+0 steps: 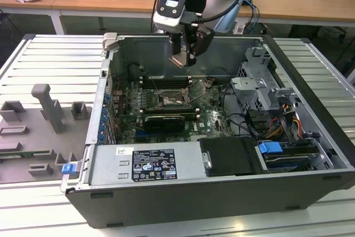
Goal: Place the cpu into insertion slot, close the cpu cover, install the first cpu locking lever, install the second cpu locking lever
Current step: 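Place the cpu into insertion slot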
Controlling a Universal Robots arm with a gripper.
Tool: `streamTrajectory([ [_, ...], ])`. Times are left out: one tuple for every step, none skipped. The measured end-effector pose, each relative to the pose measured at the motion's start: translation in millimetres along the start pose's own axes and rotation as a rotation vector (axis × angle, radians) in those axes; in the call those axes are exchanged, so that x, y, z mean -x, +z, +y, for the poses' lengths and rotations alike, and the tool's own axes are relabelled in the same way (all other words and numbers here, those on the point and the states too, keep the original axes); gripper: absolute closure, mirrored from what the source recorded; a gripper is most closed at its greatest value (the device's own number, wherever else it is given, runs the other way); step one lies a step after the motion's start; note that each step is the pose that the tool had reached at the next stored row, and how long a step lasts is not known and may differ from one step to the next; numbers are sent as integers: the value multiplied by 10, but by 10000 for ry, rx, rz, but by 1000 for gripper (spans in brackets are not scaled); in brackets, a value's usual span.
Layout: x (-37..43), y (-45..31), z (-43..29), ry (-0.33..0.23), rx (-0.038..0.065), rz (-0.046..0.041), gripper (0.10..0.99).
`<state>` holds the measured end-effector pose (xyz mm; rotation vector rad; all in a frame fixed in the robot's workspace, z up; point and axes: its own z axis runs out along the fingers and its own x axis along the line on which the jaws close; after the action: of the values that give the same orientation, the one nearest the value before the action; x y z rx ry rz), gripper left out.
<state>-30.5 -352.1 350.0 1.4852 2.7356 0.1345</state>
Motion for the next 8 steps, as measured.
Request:
streamTrajectory([
  [0,1,0,92,2,-8,557],
  [0,2,0,238,5,-21,557],
  [0,3,0,336,6,-30,557],
  [0,4,0,464,8,-42,557],
  [0,5,0,564,10,-52,557],
  [0,6,-1,705,12,-65,557],
  [0,7,-1,812,13,-75,557],
  [0,8,-1,931,16,-86,557],
])
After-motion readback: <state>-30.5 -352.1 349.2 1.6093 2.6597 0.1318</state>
